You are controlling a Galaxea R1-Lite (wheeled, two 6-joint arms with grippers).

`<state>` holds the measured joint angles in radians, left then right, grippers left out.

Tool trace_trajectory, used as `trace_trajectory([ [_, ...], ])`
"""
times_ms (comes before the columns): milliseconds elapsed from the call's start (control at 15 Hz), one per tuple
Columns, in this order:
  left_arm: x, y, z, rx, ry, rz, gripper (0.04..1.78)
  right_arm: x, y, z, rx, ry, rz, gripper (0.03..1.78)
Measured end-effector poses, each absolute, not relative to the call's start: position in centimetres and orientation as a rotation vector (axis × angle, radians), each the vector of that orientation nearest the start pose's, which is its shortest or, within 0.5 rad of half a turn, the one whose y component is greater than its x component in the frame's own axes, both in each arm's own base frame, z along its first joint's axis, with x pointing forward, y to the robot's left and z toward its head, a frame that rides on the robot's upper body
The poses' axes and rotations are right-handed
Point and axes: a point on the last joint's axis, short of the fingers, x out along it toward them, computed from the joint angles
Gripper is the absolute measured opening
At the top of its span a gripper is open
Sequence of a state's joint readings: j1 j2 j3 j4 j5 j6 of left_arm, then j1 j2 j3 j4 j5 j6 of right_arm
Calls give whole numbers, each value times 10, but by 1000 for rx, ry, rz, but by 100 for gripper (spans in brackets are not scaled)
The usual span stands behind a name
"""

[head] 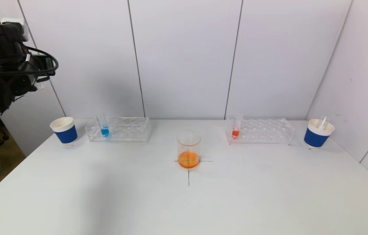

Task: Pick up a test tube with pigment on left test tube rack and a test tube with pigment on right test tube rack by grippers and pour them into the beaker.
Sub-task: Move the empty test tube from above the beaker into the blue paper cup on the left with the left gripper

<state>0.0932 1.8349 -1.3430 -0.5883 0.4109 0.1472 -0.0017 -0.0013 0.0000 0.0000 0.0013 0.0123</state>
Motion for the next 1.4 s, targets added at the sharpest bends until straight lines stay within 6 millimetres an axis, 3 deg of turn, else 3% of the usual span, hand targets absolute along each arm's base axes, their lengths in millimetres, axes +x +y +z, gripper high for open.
trace_trajectory([
  [333, 380, 60, 260, 127, -95, 525, 44, -23, 0, 75, 12, -1, 0, 177],
  [1400, 411, 87, 188, 121, -25, 498, 44, -23, 0, 75, 12, -1, 0, 177],
])
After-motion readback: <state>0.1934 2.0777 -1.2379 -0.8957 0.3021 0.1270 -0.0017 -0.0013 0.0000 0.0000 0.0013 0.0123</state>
